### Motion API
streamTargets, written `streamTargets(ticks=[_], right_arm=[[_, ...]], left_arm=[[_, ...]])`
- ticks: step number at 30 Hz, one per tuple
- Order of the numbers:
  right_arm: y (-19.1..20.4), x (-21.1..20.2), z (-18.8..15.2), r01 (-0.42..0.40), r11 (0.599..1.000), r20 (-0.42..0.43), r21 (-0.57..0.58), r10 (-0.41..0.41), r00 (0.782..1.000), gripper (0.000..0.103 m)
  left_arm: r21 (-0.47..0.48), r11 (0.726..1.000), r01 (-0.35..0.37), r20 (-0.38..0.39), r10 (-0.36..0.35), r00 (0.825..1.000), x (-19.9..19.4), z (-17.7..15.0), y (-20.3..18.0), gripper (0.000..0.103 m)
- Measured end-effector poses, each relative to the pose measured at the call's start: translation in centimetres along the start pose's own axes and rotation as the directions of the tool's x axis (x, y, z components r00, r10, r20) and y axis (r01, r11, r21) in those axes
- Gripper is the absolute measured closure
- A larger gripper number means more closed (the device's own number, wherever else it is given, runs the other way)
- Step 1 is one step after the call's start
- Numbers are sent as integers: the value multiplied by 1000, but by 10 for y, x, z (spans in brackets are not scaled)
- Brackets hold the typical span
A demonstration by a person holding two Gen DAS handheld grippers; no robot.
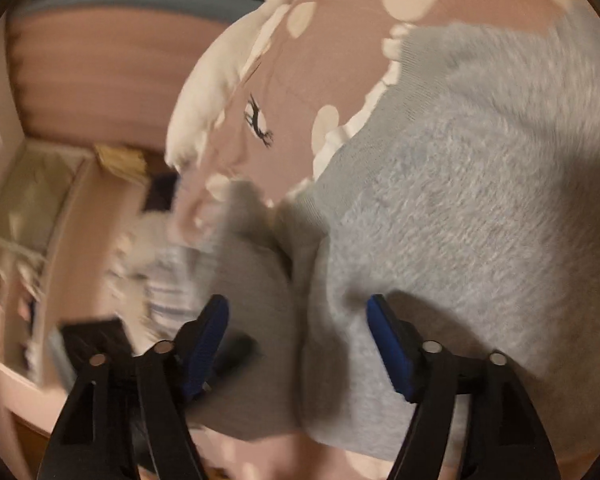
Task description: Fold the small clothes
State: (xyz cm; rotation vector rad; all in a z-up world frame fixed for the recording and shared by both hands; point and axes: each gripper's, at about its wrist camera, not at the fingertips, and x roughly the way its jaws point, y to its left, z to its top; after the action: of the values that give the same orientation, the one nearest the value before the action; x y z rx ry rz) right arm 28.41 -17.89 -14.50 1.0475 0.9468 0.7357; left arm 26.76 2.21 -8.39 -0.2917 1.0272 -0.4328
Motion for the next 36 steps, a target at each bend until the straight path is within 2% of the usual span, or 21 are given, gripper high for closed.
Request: streamTargets(ticks=[1,3,5,7,9,12,17,22,24,26,28,31,33,35,36], right_arm=[[-3,0,1,-26,999,3,26,26,1000,26],[-8,-2,1,-55,997,1,62,55,998,21],[-9,-3,0,-39,997,-12,68,40,999,21],[-8,-1,-2,-17,998,-30,61,19,999,21],[-5,3,-1,20,998,-48,53,-17,999,21],[-1,7,0,47,998,-64,32,-45,997,21],[7,16,0,42,999,-122,-32,-46,991,20],[18,32,-3,143,980,-148,-135,-162,976,20],[23,36,-4,136,980,-148,-147,-158,976,30],[26,38,-5,121,981,-145,-151,-143,979,46],[30,42,-6,121,977,-150,-176,-148,978,55],[24,54,-4,175,970,-169,-169,-204,964,55],[20,56,-1,189,970,-162,-154,-214,963,58],[20,54,0,215,962,-136,-167,-239,962,74],[22,53,0,232,956,-121,-178,-255,959,77]], left_arm=[[-5,1000,18,-11,-18,1000,4,-1,-1,34],[6,999,51,-29,-51,998,9,-5,-7,33],[60,995,78,-43,-76,996,10,-9,-17,26],[116,991,70,-39,-66,997,6,-15,-25,25],[128,989,69,-43,-64,997,2,-23,-24,25],[98,992,75,-30,-73,997,-11,-36,-10,25],[-9,999,45,2,-45,999,-42,-61,32,25],[-102,995,5,34,-1,999,-64,-82,60,25],[-137,991,-2,39,7,999,-70,-88,67,25],[-161,987,-4,42,10,999,-72,-93,71,25],[-182,983,7,46,1,999,-73,-98,72,25],[-204,979,20,45,-11,999,-75,-106,72,25],[-213,977,20,36,-13,999,-76,-112,72,25],[-219,976,10,22,-5,1000,-75,-116,71,25],[-220,976,8,19,-4,1000,-74,-116,72,25]])
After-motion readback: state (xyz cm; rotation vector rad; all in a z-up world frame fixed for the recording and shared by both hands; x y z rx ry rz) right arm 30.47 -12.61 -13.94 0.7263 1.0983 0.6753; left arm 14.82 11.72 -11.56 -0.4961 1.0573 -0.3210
